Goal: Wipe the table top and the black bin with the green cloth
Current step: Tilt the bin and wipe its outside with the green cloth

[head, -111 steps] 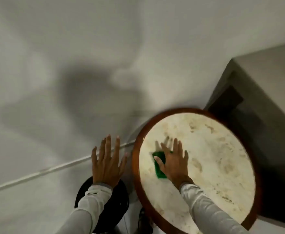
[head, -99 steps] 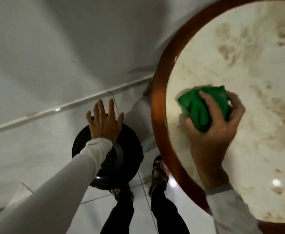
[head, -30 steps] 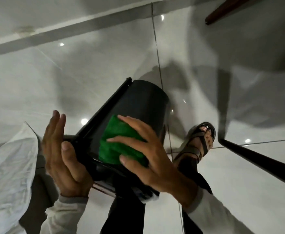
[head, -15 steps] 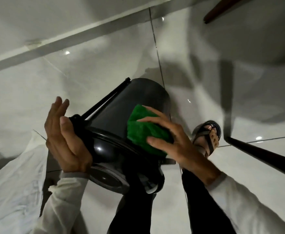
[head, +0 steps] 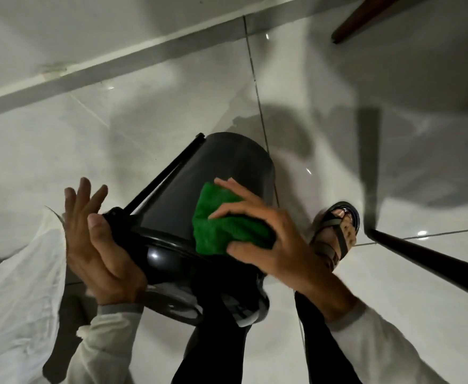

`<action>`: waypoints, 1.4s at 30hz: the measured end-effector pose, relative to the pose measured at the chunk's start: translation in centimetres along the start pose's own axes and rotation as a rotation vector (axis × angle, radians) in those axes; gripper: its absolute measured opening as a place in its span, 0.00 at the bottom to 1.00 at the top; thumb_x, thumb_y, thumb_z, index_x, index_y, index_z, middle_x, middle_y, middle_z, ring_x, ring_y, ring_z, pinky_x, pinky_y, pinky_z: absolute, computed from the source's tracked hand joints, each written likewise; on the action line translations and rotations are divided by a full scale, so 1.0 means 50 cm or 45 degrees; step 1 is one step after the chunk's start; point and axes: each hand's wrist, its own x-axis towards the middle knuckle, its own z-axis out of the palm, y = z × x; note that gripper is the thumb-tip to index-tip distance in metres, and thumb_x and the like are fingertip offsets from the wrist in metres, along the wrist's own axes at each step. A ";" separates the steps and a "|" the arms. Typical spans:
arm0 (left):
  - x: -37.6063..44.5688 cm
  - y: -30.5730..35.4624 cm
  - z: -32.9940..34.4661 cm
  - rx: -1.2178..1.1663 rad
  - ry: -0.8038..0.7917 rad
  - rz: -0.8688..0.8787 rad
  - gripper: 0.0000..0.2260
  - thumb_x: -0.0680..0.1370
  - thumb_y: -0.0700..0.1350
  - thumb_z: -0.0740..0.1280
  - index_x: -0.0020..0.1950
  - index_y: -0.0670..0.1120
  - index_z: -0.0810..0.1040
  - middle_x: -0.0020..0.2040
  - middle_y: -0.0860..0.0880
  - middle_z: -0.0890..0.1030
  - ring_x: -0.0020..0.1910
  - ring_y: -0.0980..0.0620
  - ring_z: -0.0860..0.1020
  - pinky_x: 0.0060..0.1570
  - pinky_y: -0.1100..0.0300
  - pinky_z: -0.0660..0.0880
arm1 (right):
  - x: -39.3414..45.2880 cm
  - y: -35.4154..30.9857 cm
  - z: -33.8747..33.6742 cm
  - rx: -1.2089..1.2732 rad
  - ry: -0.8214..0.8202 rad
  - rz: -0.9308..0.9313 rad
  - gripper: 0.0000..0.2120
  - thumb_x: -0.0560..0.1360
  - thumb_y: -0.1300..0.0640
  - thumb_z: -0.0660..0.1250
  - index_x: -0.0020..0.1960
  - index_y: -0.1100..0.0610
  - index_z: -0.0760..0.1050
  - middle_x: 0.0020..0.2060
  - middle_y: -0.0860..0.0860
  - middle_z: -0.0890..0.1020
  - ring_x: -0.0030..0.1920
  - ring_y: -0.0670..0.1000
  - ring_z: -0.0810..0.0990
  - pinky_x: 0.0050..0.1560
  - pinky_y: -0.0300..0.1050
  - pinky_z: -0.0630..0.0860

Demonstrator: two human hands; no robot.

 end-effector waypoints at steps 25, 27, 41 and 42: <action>-0.168 0.122 -0.042 -0.094 -0.366 0.053 0.38 0.77 0.47 0.59 0.83 0.42 0.47 0.85 0.38 0.52 0.87 0.43 0.47 0.84 0.35 0.46 | 0.032 0.054 -0.044 -0.055 1.012 0.808 0.18 0.83 0.53 0.66 0.72 0.52 0.73 0.69 0.54 0.79 0.68 0.55 0.79 0.72 0.51 0.76; -0.185 0.124 -0.046 -0.067 -0.357 0.087 0.40 0.76 0.49 0.60 0.84 0.45 0.45 0.85 0.39 0.51 0.87 0.42 0.47 0.85 0.38 0.45 | 0.036 0.032 -0.049 0.009 1.026 0.679 0.16 0.80 0.50 0.68 0.67 0.47 0.78 0.60 0.45 0.86 0.60 0.46 0.84 0.63 0.46 0.83; -0.202 0.095 -0.021 -0.040 -0.518 -0.341 0.39 0.80 0.72 0.44 0.83 0.49 0.42 0.87 0.48 0.46 0.87 0.52 0.42 0.85 0.38 0.44 | -0.022 0.063 -0.069 -0.398 0.432 0.822 0.20 0.82 0.60 0.68 0.74 0.58 0.73 0.73 0.56 0.77 0.74 0.56 0.74 0.71 0.32 0.70; -0.202 0.086 -0.021 -0.053 -0.511 -0.363 0.36 0.82 0.69 0.44 0.83 0.51 0.42 0.87 0.50 0.45 0.86 0.55 0.41 0.85 0.39 0.43 | -0.024 0.048 -0.055 -0.324 0.435 0.808 0.19 0.82 0.59 0.68 0.72 0.56 0.74 0.73 0.55 0.76 0.75 0.56 0.73 0.76 0.44 0.70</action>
